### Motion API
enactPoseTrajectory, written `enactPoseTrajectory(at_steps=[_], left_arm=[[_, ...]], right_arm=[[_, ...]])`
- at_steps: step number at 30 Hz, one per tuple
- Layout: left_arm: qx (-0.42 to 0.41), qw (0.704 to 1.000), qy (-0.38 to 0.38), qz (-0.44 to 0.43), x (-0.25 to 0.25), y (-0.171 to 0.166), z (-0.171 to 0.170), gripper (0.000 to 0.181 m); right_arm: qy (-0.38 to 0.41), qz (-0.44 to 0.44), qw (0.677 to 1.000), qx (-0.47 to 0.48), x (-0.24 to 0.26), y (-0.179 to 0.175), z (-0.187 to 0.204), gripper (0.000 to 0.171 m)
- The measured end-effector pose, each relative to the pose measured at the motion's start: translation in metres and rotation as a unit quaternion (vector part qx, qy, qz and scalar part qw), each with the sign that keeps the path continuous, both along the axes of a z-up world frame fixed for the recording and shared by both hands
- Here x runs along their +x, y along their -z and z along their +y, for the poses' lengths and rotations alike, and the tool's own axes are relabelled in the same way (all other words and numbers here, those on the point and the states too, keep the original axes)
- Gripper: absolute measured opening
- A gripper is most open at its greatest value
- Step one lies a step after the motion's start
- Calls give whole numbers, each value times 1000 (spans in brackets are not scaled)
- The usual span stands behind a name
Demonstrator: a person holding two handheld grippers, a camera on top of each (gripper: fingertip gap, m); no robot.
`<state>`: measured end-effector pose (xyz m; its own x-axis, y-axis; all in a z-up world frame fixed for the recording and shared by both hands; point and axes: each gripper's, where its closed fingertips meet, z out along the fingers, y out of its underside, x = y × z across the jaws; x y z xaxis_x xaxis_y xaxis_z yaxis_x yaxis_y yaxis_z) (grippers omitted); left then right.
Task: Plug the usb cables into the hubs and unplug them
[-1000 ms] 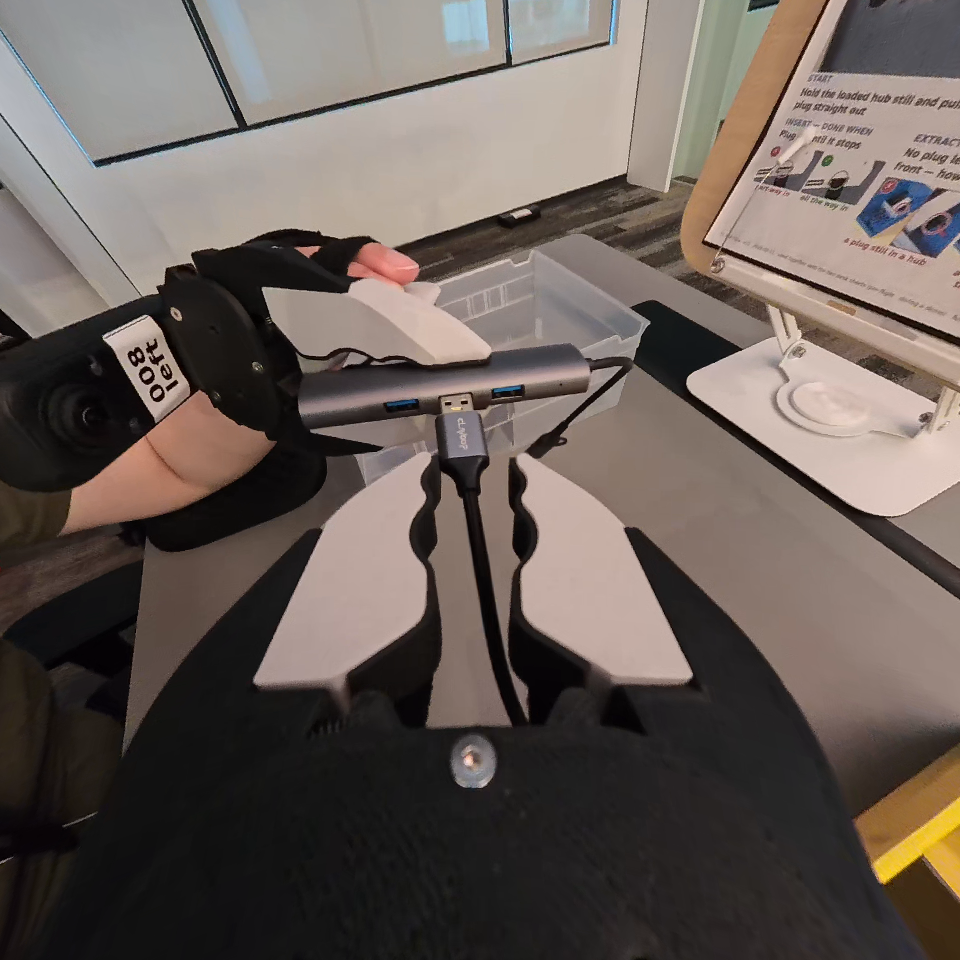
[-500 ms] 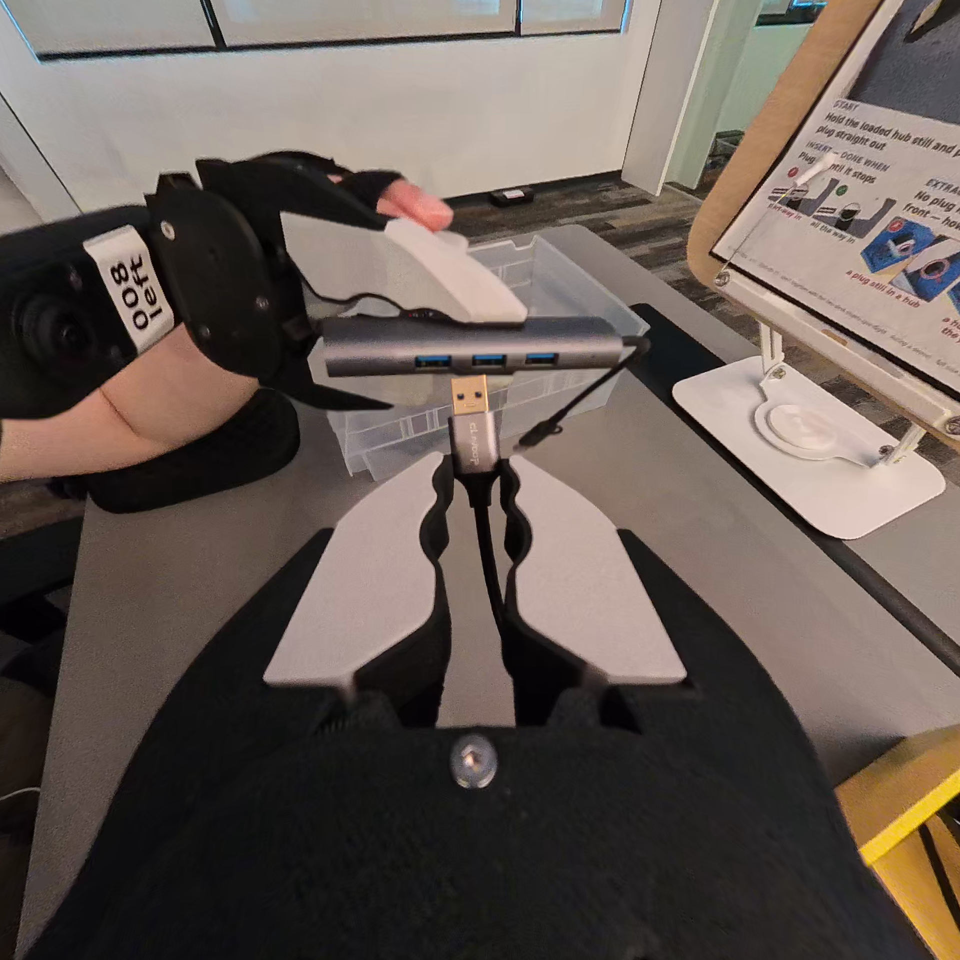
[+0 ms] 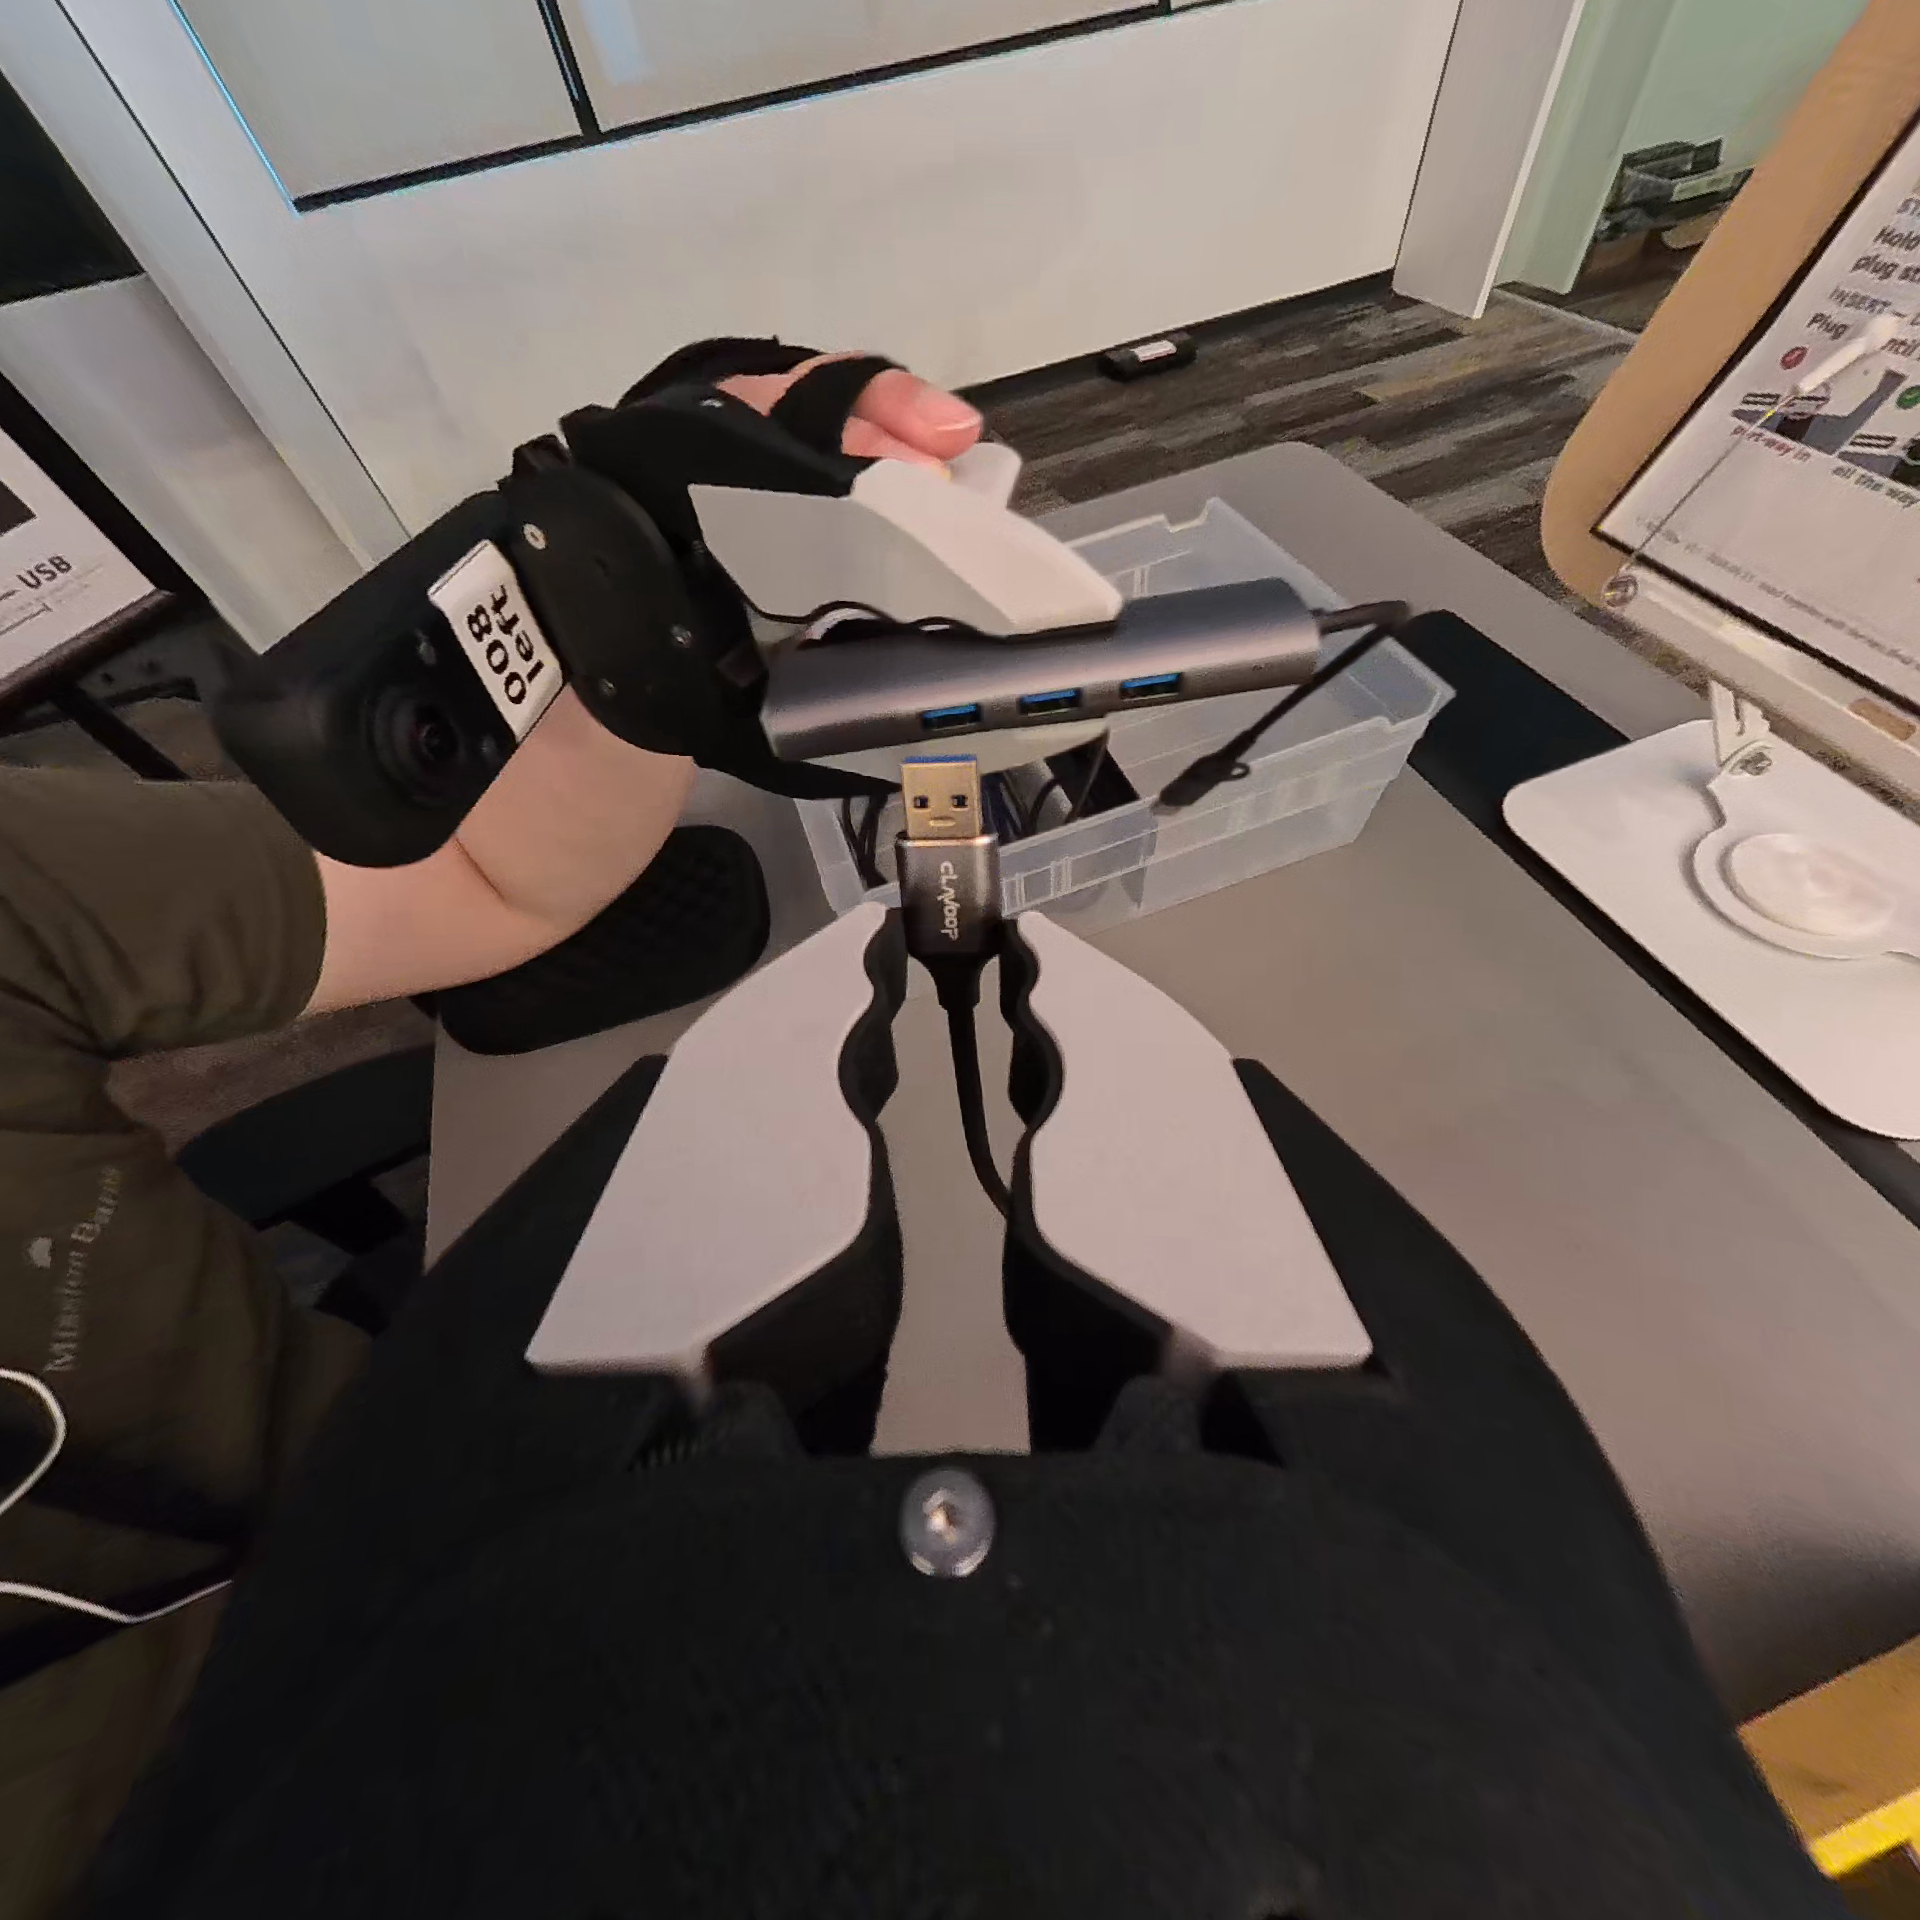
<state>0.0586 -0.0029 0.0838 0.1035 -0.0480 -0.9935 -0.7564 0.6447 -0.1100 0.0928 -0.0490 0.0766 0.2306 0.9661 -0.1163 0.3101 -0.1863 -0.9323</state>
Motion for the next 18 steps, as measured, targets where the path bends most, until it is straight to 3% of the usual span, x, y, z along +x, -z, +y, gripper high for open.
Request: enactPoseTrajectory(at_steps=[7,18], left_arm=[[4,1000,26,15,-7,-4,-11,18],[-39,991,61,110,7,41,-14,17]], right_arm=[[-6,-71,995,-64,-9,17,9,17],[-12,-191,976,-103,0,68,7,17]])
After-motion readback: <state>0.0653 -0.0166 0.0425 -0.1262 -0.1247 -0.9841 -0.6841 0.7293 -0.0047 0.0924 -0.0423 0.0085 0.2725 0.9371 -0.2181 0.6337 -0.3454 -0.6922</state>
